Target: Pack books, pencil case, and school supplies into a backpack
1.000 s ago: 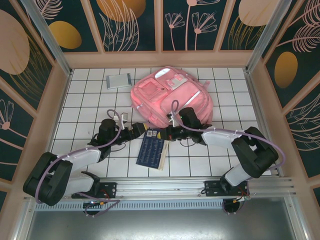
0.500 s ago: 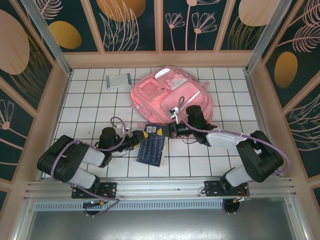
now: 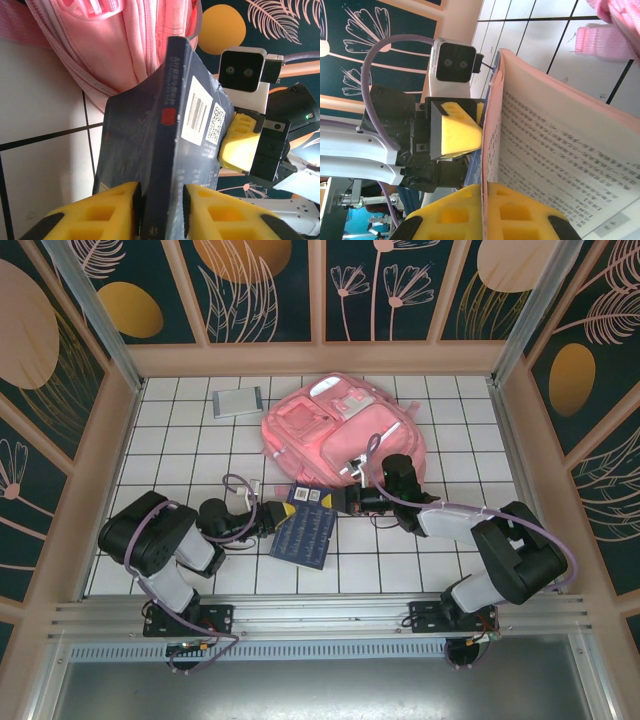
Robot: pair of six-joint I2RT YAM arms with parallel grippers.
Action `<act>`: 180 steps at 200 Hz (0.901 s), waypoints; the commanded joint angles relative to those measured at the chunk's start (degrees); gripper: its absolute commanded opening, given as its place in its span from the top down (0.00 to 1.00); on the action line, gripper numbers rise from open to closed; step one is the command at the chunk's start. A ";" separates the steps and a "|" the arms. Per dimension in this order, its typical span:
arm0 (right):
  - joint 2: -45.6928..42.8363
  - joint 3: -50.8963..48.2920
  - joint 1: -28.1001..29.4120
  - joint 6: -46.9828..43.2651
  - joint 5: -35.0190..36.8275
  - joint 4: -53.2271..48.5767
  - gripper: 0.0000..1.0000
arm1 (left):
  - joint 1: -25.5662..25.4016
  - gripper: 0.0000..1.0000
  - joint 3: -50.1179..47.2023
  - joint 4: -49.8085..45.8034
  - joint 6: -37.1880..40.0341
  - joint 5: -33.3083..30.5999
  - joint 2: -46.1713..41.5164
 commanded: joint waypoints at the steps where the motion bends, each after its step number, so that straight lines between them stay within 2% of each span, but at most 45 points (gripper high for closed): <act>1: -0.20 -0.27 -0.33 0.48 1.01 3.88 1.00 | -1.00 0.79 0.54 6.91 -0.59 1.90 2.06; 30: -1.22 0.74 -0.77 -0.98 3.33 -1.17 1.00 | -0.98 0.97 1.79 5.88 -0.77 2.09 1.04; 34: -1.57 1.05 -0.73 -1.51 4.03 -2.60 1.00 | -0.96 1.00 1.94 5.00 -0.55 1.90 -1.11; 40: -2.22 1.52 -0.74 -2.43 4.92 -4.80 0.97 | -0.96 1.00 2.11 3.08 -0.08 1.53 -2.87; 66: -6.85 4.24 -0.77 -7.80 12.07 -18.19 0.57 | -0.98 1.00 3.66 -13.40 5.77 -1.68 -14.93; 76: -8.62 5.11 -0.70 -9.00 15.72 -22.73 0.46 | -0.96 1.00 4.68 -21.94 8.74 -3.31 -20.95; 101: -11.22 6.65 -0.32 -9.46 20.25 -29.20 0.30 | -0.97 1.00 8.32 -40.70 15.58 -9.35 -35.63; 105: -11.51 6.68 0.01 -9.28 20.40 -29.31 0.21 | -0.96 1.00 8.98 -42.46 16.08 -10.12 -37.41; 109: -11.77 6.78 0.46 -9.06 20.22 -29.27 0.18 | -0.96 1.00 9.55 -43.70 16.34 -10.55 -38.88; 112: -11.91 6.85 0.90 -9.01 20.02 -29.12 0.07 | -0.96 1.00 10.03 -44.43 16.35 -10.85 -39.76; 115: -12.08 6.94 1.38 -8.80 19.90 -28.99 0.02 | -0.96 1.00 10.43 -44.90 16.44 -10.99 -40.56; 133: -12.33 8.12 4.41 -6.49 18.79 -26.53 0.01 | -0.96 1.00 13.17 -46.13 15.49 -10.63 -42.44; 157: -12.74 9.07 6.33 -2.70 17.11 -20.54 0.01 | -0.96 1.00 14.99 -42.37 12.20 -9.13 -42.23; 180: -13.56 6.10 5.77 3.41 10.75 -6.47 0.01 | -0.97 1.00 16.38 -39.27 9.54 -8.29 -42.05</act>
